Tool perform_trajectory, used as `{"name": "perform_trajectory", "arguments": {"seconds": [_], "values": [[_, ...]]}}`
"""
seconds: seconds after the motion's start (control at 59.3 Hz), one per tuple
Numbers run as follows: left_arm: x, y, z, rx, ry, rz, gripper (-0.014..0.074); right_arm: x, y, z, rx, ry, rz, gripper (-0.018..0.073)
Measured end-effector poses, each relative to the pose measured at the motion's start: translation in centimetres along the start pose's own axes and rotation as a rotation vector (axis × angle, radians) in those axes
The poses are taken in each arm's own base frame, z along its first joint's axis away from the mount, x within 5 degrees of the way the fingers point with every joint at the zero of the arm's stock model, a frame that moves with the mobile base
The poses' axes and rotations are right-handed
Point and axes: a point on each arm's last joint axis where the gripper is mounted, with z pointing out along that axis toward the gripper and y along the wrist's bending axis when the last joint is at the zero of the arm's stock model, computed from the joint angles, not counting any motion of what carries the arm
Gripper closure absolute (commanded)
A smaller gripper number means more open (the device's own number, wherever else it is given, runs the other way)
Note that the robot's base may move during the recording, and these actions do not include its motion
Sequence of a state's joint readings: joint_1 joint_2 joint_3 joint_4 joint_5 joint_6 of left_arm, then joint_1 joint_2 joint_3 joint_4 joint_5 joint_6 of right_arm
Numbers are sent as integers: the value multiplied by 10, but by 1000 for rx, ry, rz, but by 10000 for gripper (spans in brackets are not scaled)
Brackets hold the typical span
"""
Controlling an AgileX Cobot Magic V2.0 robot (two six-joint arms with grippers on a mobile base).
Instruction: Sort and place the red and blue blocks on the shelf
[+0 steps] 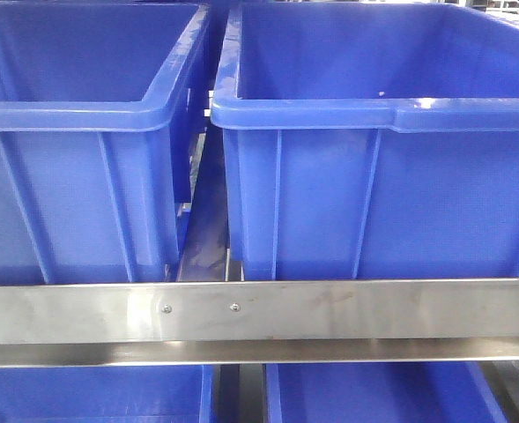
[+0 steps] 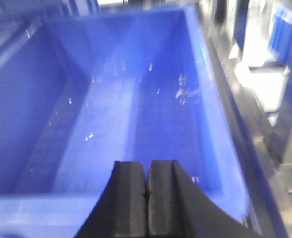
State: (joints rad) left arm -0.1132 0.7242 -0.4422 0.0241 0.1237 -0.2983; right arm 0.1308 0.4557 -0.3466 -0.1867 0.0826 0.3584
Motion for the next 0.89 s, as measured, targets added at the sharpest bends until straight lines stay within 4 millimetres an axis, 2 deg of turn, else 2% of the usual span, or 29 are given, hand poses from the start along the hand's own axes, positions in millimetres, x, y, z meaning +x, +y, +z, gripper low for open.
{"name": "perform_trajectory", "arguments": {"seconds": [0.27, 0.472, 0.894], "values": [[0, 0, 0, 0, -1, 0, 470, 57, -13, -33, 27, -79, 1, 491], [0, 0, 0, 0, -1, 0, 470, 92, -19, -39, 27, -95, -2, 491], [0, 0, 0, 0, -1, 0, 470, 96, -20, -38, 33, -86, -18, 491]]}}
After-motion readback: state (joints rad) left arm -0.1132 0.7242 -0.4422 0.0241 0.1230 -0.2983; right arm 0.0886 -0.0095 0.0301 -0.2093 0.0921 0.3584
